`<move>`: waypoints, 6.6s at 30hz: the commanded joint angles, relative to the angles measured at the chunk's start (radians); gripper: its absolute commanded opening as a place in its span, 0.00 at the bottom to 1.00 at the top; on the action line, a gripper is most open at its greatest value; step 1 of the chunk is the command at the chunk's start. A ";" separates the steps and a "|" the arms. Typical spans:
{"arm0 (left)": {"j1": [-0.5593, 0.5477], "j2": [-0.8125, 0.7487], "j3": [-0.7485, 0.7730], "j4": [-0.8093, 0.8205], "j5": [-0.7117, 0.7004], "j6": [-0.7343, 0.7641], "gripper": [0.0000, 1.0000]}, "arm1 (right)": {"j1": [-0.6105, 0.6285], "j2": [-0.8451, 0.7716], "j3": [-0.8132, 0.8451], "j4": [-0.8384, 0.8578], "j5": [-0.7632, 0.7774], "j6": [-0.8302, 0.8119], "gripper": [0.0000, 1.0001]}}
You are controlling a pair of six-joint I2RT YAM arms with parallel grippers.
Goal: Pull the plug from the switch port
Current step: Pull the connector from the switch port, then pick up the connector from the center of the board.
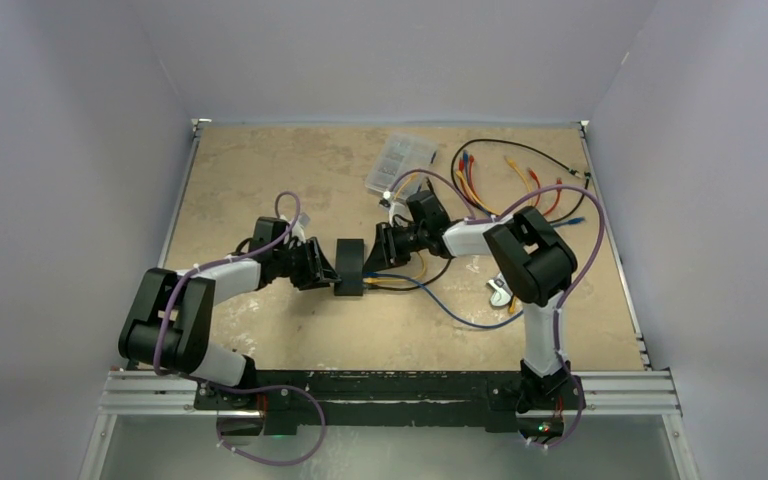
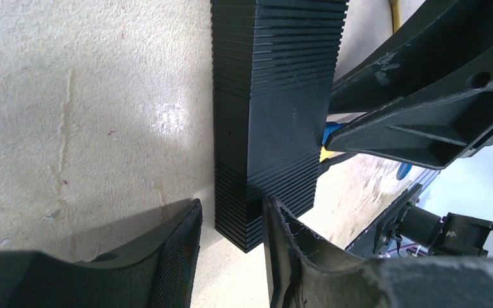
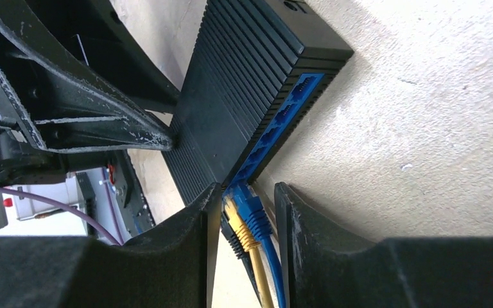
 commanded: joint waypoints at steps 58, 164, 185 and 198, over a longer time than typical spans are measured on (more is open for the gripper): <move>0.007 0.118 0.041 -0.205 -0.290 0.081 0.10 | -0.052 0.049 -0.065 -0.161 -0.017 -0.178 0.00; 0.006 0.145 0.046 -0.168 -0.233 0.103 0.09 | 0.120 -0.415 -0.012 -0.758 0.796 -0.169 0.02; 0.007 0.149 0.048 -0.166 -0.224 0.104 0.09 | 0.120 -0.706 0.102 -0.745 0.934 -0.110 0.00; 0.007 0.137 0.046 -0.165 -0.222 0.102 0.09 | 0.118 -0.768 0.276 -0.763 1.037 -0.113 0.00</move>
